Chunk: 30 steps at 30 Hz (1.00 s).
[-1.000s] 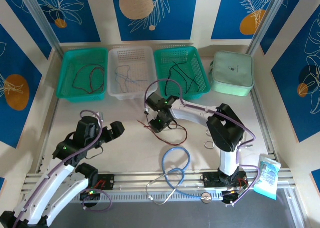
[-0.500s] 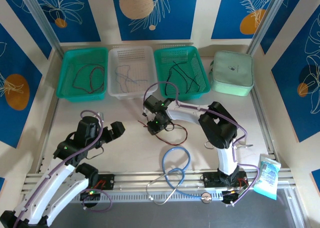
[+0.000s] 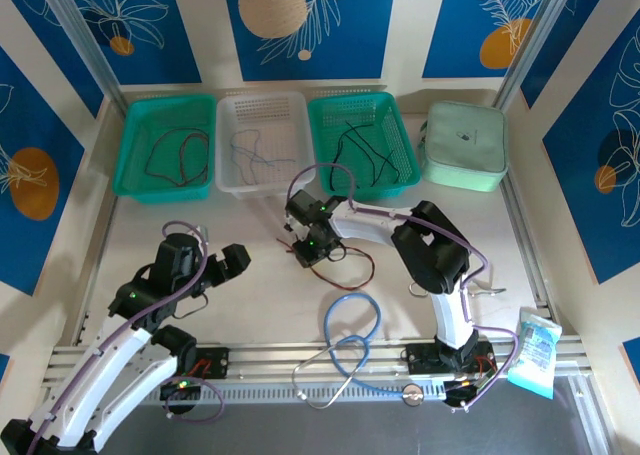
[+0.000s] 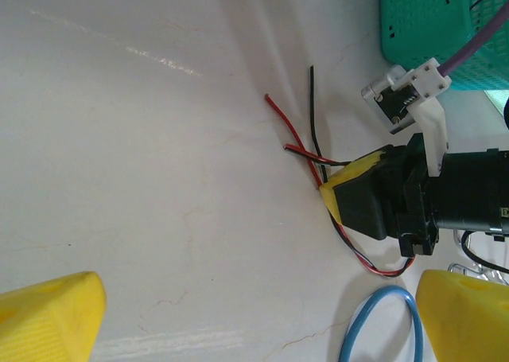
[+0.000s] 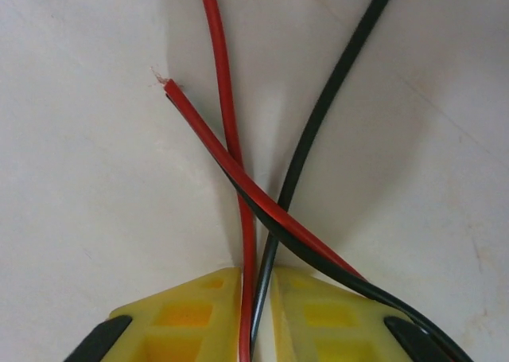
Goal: Untangle the cables
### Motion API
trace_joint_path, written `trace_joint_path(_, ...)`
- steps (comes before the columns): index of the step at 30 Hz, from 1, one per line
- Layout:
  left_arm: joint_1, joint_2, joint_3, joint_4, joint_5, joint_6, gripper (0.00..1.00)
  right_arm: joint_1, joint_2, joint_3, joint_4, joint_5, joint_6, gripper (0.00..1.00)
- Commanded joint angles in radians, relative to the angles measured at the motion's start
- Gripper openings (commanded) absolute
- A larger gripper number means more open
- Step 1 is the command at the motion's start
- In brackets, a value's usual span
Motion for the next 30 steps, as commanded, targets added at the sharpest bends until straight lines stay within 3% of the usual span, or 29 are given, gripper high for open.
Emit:
trace_joint_path(1,-0.010,-0.020,-0.012,0.001,0.010,-0.015,0.99,0.026,0.041,0.017,0.007,0.063,0.001,0.15)
trace_joint_path(4,-0.010,-0.032,-0.015,0.001,0.012,-0.016,0.99,0.043,0.028,0.011,0.014,0.123,-0.020,0.08)
trace_joint_path(8,-0.010,-0.037,-0.011,-0.006,0.011,-0.012,0.99,0.035,-0.021,-0.001,0.033,0.081,-0.033,0.01)
trace_joint_path(12,-0.010,-0.034,-0.010,-0.003,0.018,-0.013,0.99,0.022,-0.069,0.002,0.023,0.041,-0.047,0.00)
trace_joint_path(21,-0.010,-0.001,0.004,0.062,0.068,-0.025,1.00,-0.047,-0.253,-0.086,0.138,-0.287,-0.053,0.00)
trace_joint_path(25,-0.010,0.054,0.037,0.127,0.133,-0.032,0.95,-0.105,-0.294,-0.109,0.211,-0.532,0.016,0.00)
trace_joint_path(30,-0.011,0.115,0.079,0.189,0.184,-0.036,0.91,-0.110,-0.303,-0.093,0.214,-0.537,0.028,0.00)
